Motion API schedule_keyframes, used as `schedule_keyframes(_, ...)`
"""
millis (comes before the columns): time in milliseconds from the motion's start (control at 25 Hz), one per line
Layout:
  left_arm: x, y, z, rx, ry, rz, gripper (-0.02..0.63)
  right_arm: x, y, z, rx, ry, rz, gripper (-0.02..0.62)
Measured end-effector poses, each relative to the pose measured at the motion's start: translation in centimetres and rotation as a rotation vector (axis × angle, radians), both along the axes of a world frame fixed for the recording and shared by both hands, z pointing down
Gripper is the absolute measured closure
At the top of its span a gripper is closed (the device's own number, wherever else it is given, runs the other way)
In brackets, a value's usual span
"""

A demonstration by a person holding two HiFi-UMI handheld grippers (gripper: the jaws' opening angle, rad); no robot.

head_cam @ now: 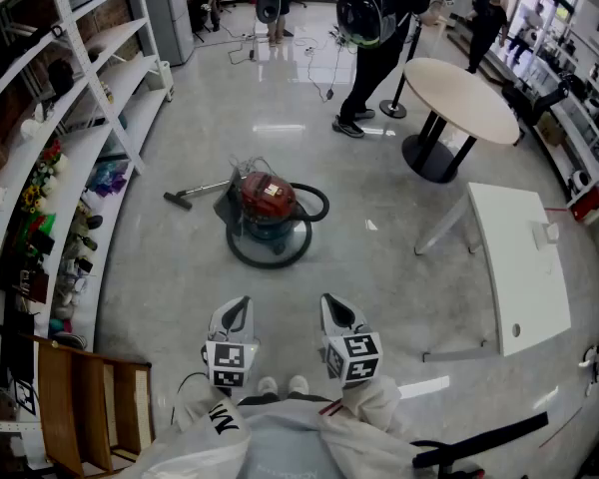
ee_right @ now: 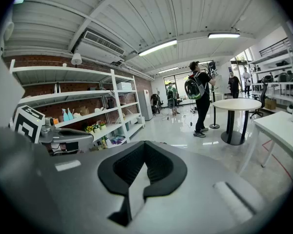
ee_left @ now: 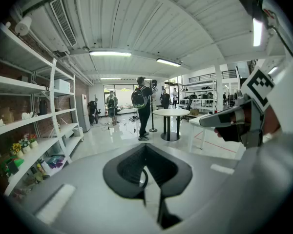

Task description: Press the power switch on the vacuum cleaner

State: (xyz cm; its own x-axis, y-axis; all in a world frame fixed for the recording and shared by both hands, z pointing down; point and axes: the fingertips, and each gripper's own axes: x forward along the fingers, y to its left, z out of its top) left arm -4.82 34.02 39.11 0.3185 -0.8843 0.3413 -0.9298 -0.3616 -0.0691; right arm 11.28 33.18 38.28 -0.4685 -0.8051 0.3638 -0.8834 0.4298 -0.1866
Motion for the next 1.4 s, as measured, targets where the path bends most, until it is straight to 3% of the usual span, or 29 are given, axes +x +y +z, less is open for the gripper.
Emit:
schedule_keyframes(920, 0.4, 0.3, -0.3, -0.001, -0.009, -0.025, 0.606, 0.2, 0.1, -0.4, -0.005, -0.04, -0.021, 0.595)
schedule_keyframes(1400, 2.5, 0.6, -0.9, 0.012, -0.026, -0.039, 0.606, 2.1, 0.5, 0.2, -0.005, -0.065, -0.049, 0.595)
